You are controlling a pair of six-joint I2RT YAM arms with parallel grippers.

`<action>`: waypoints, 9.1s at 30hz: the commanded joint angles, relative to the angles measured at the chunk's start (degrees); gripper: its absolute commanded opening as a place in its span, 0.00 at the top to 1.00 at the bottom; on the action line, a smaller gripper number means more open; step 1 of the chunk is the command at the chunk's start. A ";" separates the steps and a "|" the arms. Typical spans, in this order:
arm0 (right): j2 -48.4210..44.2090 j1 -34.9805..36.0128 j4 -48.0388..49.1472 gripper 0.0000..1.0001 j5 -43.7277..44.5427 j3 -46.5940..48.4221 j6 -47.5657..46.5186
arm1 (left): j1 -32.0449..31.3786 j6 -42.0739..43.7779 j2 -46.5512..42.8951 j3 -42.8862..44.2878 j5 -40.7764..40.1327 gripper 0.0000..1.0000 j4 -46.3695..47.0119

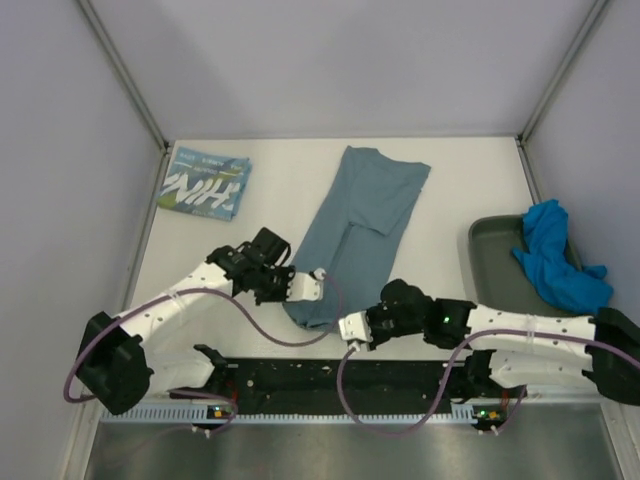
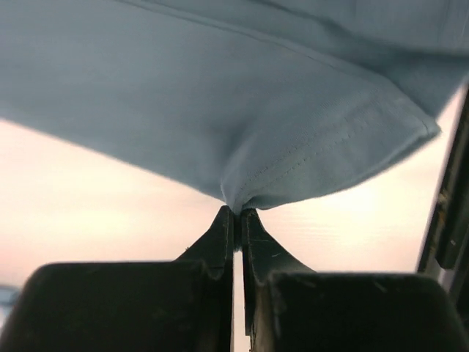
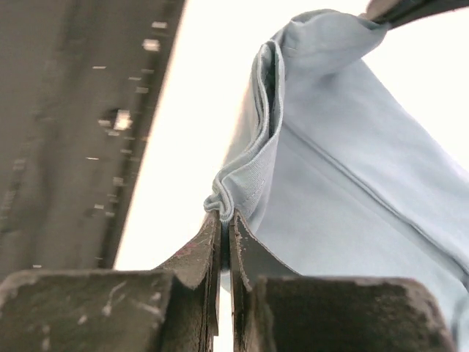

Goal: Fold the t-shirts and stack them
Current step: Grab the bottom of the folded rectangular tshirt with both arms, then fold the folded rectangular tshirt in 1/3 of the way, then grab one side of the 2/3 rectangular tshirt with both arms, then fold the long partially folded tshirt into a neat square, then smooth out wrinkles on the folded tshirt, then put the neatly folded tshirt into the corner of the board with the left arm

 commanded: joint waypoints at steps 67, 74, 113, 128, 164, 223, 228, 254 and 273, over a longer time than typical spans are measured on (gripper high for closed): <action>9.09 -26.71 -2.02 0.44 3.65 3.02 -14.99 | 9.88 11.90 31.56 25.00 10.91 0.36 11.86; 15.25 -26.71 -0.34 0.49 4.36 3.46 -14.28 | 9.35 10.94 35.43 24.03 7.21 0.35 13.54; -0.14 -43.30 -32.78 1.00 -4.43 26.22 9.01 | 6.36 -12.00 37.42 62.83 -5.01 1.00 -14.84; 22.46 -58.17 -21.62 1.00 -5.05 30.79 10.06 | 5.92 -18.07 59.25 78.00 -10.47 1.00 2.54; 26.95 -55.28 -2.45 0.81 -9.18 32.65 49.87 | 7.68 -39.34 37.80 46.80 8.33 0.88 14.69; 26.43 -52.10 0.38 1.00 -12.08 11.11 68.87 | 16.91 -43.04 35.44 21.75 10.37 1.00 15.92; 24.58 -55.71 -5.86 1.00 -9.27 12.24 63.08 | 15.95 -37.51 32.80 19.73 17.99 1.00 6.79; 25.25 -15.92 -3.77 0.48 33.18 30.16 33.63 | 26.49 -51.20 48.61 53.37 24.70 0.19 11.17; 50.32 -5.88 -8.78 0.63 30.91 47.23 27.82 | 25.52 -52.34 59.69 58.30 20.48 0.76 12.49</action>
